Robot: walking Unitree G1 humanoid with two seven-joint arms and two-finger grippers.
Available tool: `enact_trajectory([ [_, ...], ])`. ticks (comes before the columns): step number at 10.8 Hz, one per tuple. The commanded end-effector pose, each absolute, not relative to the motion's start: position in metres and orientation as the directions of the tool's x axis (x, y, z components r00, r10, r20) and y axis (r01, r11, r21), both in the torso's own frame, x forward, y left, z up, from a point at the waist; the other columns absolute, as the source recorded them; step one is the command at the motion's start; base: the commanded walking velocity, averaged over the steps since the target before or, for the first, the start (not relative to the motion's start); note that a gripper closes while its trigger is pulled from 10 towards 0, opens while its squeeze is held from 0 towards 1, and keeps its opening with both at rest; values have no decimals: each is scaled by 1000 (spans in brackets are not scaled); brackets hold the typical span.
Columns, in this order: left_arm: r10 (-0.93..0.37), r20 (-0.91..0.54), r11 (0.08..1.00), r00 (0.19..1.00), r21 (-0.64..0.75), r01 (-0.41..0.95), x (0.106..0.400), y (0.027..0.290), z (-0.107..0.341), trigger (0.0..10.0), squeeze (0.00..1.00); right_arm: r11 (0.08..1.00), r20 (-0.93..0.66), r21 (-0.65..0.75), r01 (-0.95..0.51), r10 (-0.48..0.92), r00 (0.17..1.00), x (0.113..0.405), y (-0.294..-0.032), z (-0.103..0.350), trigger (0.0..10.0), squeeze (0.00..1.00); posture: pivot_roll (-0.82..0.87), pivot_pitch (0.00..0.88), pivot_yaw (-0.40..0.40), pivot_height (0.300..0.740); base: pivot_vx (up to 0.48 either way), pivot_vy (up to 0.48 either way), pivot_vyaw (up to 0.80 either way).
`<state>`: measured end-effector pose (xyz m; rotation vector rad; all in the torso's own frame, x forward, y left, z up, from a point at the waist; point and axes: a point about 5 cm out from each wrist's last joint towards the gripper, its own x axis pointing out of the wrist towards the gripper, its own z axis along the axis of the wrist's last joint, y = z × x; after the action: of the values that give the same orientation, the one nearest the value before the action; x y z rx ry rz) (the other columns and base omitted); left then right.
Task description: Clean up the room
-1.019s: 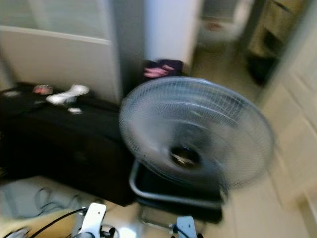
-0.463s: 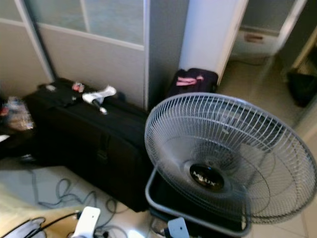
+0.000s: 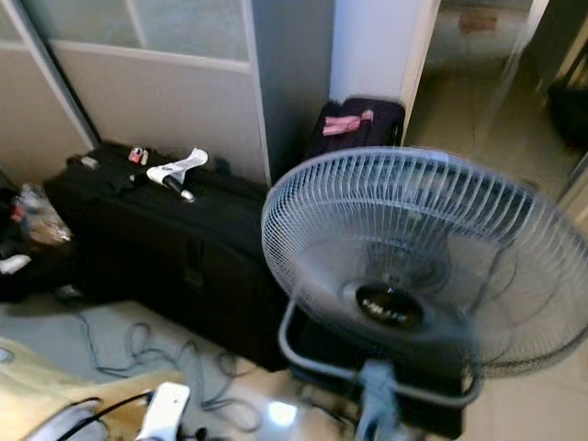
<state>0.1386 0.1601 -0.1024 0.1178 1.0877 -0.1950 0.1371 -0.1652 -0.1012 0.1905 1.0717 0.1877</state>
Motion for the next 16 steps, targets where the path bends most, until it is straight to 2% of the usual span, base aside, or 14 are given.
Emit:
enact_trajectory([
  [1,-112,-895,972,432,-8,236,138,163,-103,10000,0,940,-812,315,-129,338,476,144,-160,-97,10000,0,-56,0,122,740,0,0,0],
  [3,-146,-878,972,457,-42,231,141,162,-101,10000,0,875,-752,392,-285,483,448,139,-147,-93,10000,0,-66,0,126,740,0,0,0],
  [5,-204,-841,965,501,-85,250,145,157,-98,10000,0,805,-610,367,-466,586,533,165,-144,-68,10000,0,-69,0,111,740,0,0,0],
  [7,-164,-754,984,637,-80,159,150,154,-92,10000,0,712,-414,303,-634,697,585,202,-145,-14,10000,0,-72,0,88,740,0,0,0],
  [8,-145,-613,988,776,-43,151,189,194,-55,10000,0,683,-335,256,-684,726,600,216,-144,13,10000,0,-71,0,82,740,0,0,0],
  [9,-162,-471,984,867,-10,179,210,214,-18,10000,0,599,-238,250,-760,799,552,222,-131,44,10000,0,-76,0,77,740,0,0,0],
  [10,-192,-362,979,912,0,205,215,211,21,10000,0,519,-184,236,-822,854,487,222,-116,67,10000,0,-78,0,67,740,0,0,0],
  [11,-197,-318,977,927,11,212,214,208,39,10000,0,500,-171,205,-842,865,472,222,-111,75,10000,0,-77,0,64,740,0,0,0],
  [12,-195,-238,977,952,37,209,213,207,64,10000,0,503,-125,139,-853,864,488,225,-102,94,10000,0,-70,0,54,740,0,0,0],
  [13,-197,-149,978,969,35,204,210,201,98,10000,0,627,-17,84,-774,778,628,237,-100,125,10000,0,-58,0,40,740,0,0,800],
  [14,-183,-90,983,979,9,185,211,195,117,10000,0,679,41,82,-730,729,683,239,-101,144,10000,0,-57,0,38,740,0,0,800],
  [15,-114,-7,993,993,38,114,219,189,135,10000,0,752,49,67,-656,654,755,244,-101,157,10000,0,-51,0,25,740,0,0,800],
  [16,-102,-55,991,993,78,107,225,182,130,10000,0,804,0,16,-595,595,804,252,-99,149,10000,0,-44,0,14,740,0,0,800],
])
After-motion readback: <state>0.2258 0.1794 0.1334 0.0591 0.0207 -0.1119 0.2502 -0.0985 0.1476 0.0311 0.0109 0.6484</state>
